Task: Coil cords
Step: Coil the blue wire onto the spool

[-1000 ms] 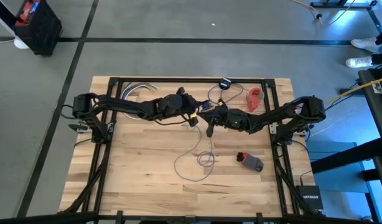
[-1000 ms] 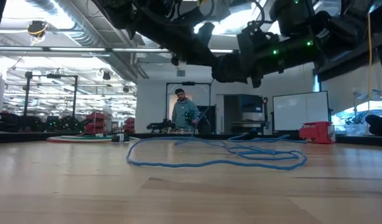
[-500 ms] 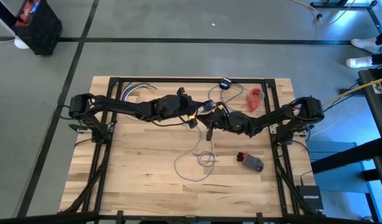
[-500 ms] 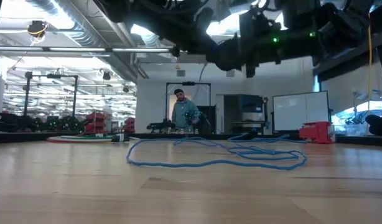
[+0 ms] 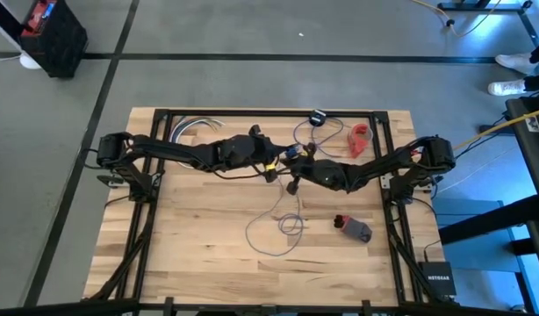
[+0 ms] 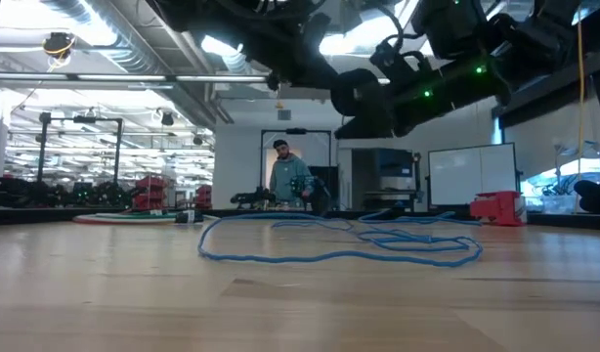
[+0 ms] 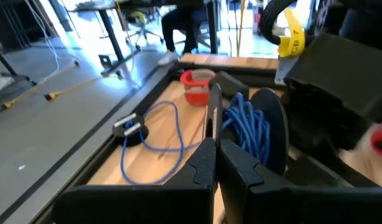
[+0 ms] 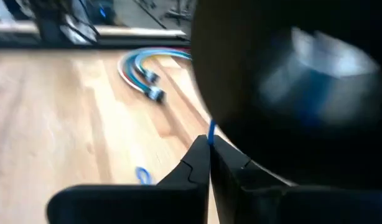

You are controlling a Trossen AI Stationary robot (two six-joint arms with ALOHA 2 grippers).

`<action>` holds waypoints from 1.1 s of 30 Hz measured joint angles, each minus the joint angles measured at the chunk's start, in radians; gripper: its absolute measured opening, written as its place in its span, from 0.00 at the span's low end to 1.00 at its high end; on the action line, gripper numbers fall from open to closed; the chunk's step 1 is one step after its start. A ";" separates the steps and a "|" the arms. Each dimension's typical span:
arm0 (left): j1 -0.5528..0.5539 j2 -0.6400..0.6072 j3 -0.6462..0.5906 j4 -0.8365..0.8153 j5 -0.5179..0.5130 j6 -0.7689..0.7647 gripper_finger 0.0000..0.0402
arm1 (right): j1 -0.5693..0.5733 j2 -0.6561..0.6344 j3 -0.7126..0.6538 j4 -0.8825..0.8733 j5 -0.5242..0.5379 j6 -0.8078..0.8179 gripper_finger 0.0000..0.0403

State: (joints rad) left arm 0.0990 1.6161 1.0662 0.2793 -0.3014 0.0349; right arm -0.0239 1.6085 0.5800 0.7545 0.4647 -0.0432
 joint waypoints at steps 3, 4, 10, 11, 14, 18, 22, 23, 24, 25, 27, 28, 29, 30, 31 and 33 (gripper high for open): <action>-0.004 -0.039 -0.001 -0.071 0.003 0.000 0.00 | 0.003 -0.024 0.002 -0.075 0.047 -0.042 0.02; -0.007 -0.053 -0.001 -0.099 0.002 -0.001 0.00 | 0.007 -0.032 0.004 -0.098 0.052 -0.044 0.02; -0.021 -0.072 -0.001 -0.167 0.003 0.001 0.00 | 0.013 -0.079 0.001 -0.169 0.077 -0.067 0.04; -0.020 -0.074 0.000 -0.168 0.003 -0.001 0.00 | 0.013 -0.086 0.001 -0.176 0.088 -0.069 0.05; -0.020 -0.081 0.003 -0.160 0.011 -0.002 0.00 | 0.009 -0.097 0.000 -0.207 0.151 -0.074 0.13; -0.025 -0.079 0.003 -0.163 0.011 0.009 0.00 | 0.011 -0.101 0.001 -0.221 0.241 -0.122 0.27; -0.025 -0.081 0.003 -0.163 0.006 0.017 0.00 | 0.040 -0.134 0.001 -0.354 0.302 -0.147 0.38; -0.025 -0.081 0.003 -0.163 0.006 0.021 0.00 | 0.050 -0.155 0.001 -0.395 0.299 -0.142 0.40; -0.025 -0.081 0.003 -0.164 0.006 0.022 0.00 | 0.060 -0.173 0.001 -0.441 0.290 -0.128 0.41; -0.026 -0.085 0.003 -0.170 0.007 0.021 0.00 | 0.069 -0.189 -0.003 -0.472 0.273 -0.108 0.42; -0.028 -0.091 0.002 -0.174 0.006 0.021 0.00 | 0.076 -0.217 -0.036 -0.477 0.204 -0.052 0.43; -0.029 -0.097 0.002 -0.176 0.006 0.022 0.00 | 0.076 -0.221 -0.065 -0.419 0.149 -0.025 0.43; -0.032 -0.102 0.002 -0.181 0.006 0.023 0.00 | 0.070 -0.218 -0.106 -0.319 0.084 -0.001 0.43; -0.035 -0.105 0.002 -0.183 0.005 0.024 0.00 | 0.060 -0.201 -0.152 -0.194 0.018 0.013 0.43; -0.036 -0.106 0.002 -0.177 0.003 0.024 0.00 | 0.049 -0.172 -0.197 -0.060 -0.049 0.015 0.43; -0.039 -0.112 0.002 -0.178 0.003 0.024 0.00 | 0.031 -0.095 -0.268 0.193 -0.153 0.029 0.43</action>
State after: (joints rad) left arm 0.0602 1.5037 1.0680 0.1017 -0.2985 0.0590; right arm 0.0072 1.5140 0.3121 0.9471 0.3120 -0.0137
